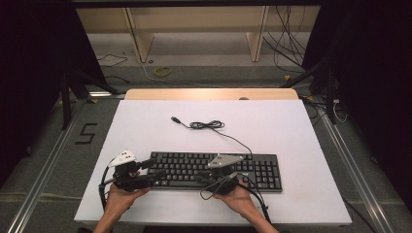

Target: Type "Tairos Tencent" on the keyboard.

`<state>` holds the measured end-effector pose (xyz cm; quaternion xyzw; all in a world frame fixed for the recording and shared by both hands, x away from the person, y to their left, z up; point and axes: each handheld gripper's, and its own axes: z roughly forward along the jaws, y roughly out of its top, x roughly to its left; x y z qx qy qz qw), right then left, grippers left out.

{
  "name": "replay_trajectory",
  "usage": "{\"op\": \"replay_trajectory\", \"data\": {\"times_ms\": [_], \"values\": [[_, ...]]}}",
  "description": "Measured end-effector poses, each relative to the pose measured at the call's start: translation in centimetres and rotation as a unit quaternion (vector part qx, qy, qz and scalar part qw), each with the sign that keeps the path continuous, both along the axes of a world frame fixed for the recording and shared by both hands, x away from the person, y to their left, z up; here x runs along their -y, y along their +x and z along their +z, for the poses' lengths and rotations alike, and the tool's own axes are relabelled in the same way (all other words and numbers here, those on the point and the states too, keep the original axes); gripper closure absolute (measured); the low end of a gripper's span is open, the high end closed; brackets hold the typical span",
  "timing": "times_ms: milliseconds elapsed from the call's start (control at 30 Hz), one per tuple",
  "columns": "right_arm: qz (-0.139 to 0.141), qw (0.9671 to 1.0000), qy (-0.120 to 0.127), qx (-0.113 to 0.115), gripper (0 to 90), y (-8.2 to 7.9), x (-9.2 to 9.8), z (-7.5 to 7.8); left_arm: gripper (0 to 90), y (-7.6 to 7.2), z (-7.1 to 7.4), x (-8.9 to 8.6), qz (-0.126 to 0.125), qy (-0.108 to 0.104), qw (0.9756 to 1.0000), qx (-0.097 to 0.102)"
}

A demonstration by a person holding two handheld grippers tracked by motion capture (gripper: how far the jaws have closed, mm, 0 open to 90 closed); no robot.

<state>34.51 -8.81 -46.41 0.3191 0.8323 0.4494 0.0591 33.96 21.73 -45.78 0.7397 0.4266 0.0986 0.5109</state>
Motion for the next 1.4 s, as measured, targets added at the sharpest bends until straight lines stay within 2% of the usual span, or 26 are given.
{"op": "replay_trajectory", "data": {"times_ms": [100, 367, 967, 1067, 1100, 1300, 1400], "values": [[0.001, 1.0, -0.002, 0.0, 78.9, 0.0, -0.1, -0.1, 29.6, -0.2, 0.1, -0.1, 0.002, -0.001, 1.0, 0.006], [0.003, 0.9999, -0.017, -0.001, 90.0, 0.1, -0.2, -0.5, 29.6, -0.7, 0.1, -0.1, 0.001, -0.003, 1.0, 0.007], [0.008, 0.9992, -0.039, -0.007, 90.0, 0.2, -0.7, -1.4, 29.8, -1.0, 0.0, -0.2, 0.002, 0.0, 1.0, 0.01], [0.011, 0.9983, -0.056, -0.007, 90.0, 0.1, -1.0, -2.0, 29.8, -1.0, 0.0, -0.2, 0.001, 0.0, 1.0, 0.009], [0.009, 0.9985, -0.053, -0.002, 90.0, 0.1, -1.0, -2.1, 29.8, -1.0, 0.0, -0.2, 0.001, 0.0, 1.0, 0.009], [0.004, 0.9987, -0.05, -0.012, 90.0, 0.1, -1.0, -2.1, 29.8, -1.0, 0.0, -0.2, 0.002, 0.001, 1.0, 0.008], [0.003, 0.9991, -0.038, -0.021, 90.0, 0.2, -0.9, -2.0, 29.7, -1.0, -0.1, -0.2, 0.002, 0.004, 1.0, 0.008]]}}
